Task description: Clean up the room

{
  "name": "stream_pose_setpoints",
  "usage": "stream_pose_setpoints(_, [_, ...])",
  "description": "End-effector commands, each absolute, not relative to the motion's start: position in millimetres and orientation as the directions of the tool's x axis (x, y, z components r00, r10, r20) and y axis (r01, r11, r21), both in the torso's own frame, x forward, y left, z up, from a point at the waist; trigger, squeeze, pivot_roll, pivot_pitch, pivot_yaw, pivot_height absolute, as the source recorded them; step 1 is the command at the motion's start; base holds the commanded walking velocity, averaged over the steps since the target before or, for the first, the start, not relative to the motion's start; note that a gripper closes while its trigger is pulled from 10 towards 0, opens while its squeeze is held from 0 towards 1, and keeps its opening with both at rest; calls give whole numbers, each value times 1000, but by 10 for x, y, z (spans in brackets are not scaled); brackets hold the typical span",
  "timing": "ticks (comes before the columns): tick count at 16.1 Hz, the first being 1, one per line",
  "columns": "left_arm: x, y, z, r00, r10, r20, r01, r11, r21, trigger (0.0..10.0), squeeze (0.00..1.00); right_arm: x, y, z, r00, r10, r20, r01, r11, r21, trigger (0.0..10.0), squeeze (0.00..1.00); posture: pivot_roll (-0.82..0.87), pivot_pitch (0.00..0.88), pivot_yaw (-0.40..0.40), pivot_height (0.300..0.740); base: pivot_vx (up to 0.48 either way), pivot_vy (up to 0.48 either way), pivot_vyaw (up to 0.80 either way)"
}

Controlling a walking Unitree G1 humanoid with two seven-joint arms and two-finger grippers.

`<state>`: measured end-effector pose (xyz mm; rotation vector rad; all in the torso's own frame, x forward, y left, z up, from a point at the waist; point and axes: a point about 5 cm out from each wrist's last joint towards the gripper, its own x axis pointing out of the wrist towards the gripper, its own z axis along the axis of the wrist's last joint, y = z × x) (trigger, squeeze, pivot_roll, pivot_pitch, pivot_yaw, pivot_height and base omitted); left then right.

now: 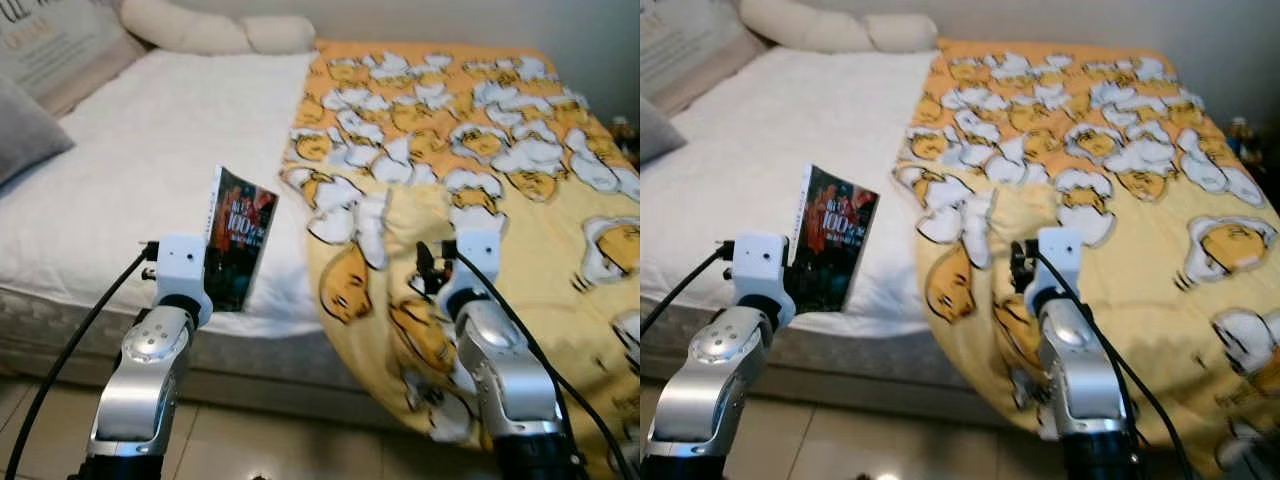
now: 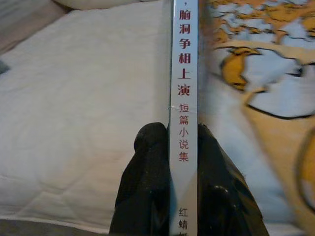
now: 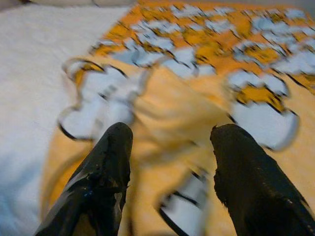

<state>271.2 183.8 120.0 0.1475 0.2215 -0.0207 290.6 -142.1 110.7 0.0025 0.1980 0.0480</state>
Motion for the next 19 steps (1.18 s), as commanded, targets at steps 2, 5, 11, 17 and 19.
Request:
stream_pose_setpoints(2, [2735,1930,1314,986,33,-164,-5,986,165,10000,0,2910,-1354,1097,977,70,-200,-69,998,7,10000,0,-26,0,44,740,360,0,0])
stream_pose_setpoints(5, [2755,1926,1327,987,31,-159,-4,985,172,10000,0,2933,-1350,1099,978,66,-197,-66,998,6,10000,0,-26,0,45,740,336,0,0])
stream_pose_setpoints(11, [2751,1929,1317,987,34,-159,-6,985,171,10000,0,2932,-1348,1106,980,63,-191,-63,998,7,10000,0,-28,0,42,740,332,0,0])
stream_pose_setpoints(17, [2715,1940,1295,986,48,-158,-21,986,165,10000,0,2907,-1389,1085,978,39,-204,-36,999,19,10000,0,-35,0,40,740,268,0,-267])
stream_pose_setpoints(19, [2700,1936,1272,985,45,-167,-17,985,169,10000,0,2901,-1401,1083,978,35,-205,-32,999,15,10000,0,-38,0,41,740,0,0,-800])
